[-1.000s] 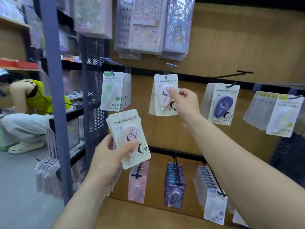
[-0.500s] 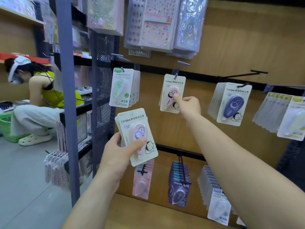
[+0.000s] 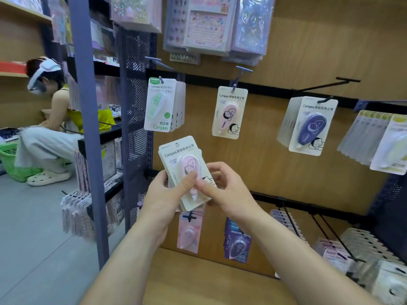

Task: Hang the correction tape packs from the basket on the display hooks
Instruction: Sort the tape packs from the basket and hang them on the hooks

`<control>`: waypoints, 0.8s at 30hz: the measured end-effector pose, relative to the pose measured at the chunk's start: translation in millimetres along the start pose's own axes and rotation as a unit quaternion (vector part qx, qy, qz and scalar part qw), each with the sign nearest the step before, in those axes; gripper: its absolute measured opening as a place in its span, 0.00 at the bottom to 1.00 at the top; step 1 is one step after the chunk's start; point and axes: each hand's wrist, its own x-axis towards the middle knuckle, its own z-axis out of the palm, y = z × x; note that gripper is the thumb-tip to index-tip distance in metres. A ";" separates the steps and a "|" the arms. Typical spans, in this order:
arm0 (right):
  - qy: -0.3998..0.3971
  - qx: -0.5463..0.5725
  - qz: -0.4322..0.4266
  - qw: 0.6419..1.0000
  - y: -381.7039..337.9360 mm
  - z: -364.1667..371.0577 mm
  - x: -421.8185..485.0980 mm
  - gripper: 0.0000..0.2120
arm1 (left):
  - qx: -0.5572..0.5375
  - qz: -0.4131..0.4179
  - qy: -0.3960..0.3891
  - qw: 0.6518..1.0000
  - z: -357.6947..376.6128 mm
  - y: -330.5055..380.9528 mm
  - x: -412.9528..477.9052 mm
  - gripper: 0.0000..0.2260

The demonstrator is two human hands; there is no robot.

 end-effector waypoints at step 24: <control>0.211 0.066 -0.029 0.975 -43.1 -49.7 60.3 0.14 | 0.016 0.046 0.033 0.998 -2.2 -11.7 13.5 0.13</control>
